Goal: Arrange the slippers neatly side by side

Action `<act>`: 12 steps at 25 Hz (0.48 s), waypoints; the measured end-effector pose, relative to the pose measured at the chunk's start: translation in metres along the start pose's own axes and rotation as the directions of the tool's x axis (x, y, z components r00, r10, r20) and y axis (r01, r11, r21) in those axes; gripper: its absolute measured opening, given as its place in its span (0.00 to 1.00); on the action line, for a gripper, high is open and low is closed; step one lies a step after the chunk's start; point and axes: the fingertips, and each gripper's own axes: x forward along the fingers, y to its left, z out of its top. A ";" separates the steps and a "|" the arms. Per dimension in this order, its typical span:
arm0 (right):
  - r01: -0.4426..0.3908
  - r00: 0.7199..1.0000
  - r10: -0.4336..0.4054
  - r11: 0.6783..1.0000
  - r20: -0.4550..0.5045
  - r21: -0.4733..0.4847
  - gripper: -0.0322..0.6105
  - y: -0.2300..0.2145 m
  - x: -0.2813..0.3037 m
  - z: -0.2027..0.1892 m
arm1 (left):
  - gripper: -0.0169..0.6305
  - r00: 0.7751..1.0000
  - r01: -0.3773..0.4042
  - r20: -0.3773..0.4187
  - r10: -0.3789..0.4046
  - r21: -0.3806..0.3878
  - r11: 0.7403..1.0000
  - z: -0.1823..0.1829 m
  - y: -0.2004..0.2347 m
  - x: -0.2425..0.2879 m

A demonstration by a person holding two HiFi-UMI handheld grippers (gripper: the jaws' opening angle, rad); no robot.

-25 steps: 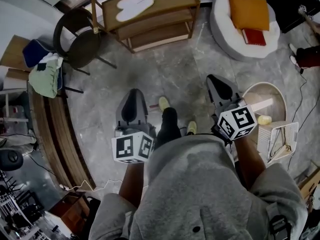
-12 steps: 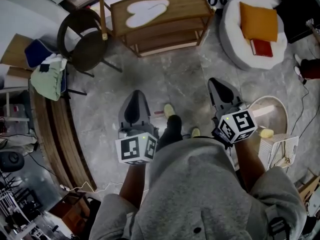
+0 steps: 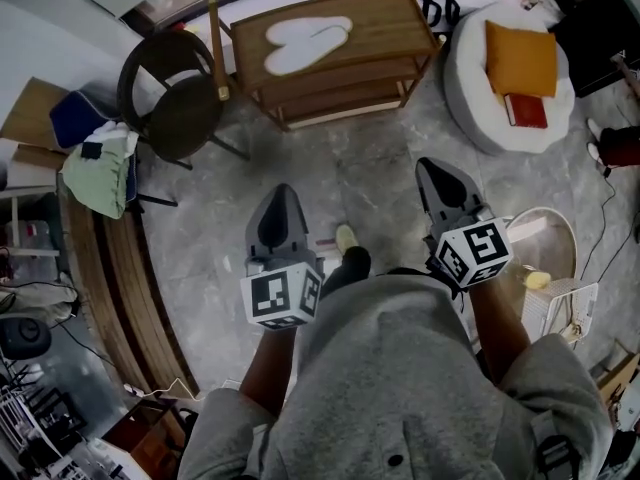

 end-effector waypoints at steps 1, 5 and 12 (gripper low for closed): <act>0.002 1.000 -0.002 1.000 0.003 -0.003 0.09 0.003 0.006 0.003 | 0.05 1.000 0.007 -0.003 -0.007 -0.002 1.000 0.001 0.004 0.003; 0.011 1.000 -0.011 1.000 0.013 -0.012 0.09 0.010 0.027 0.012 | 0.05 0.999 0.042 -0.005 -0.042 0.004 0.999 0.003 0.016 0.015; 0.017 1.000 -0.016 0.999 0.013 -0.031 0.09 0.019 0.050 0.020 | 0.05 0.998 0.056 -0.013 -0.056 -0.007 0.998 0.008 0.035 0.028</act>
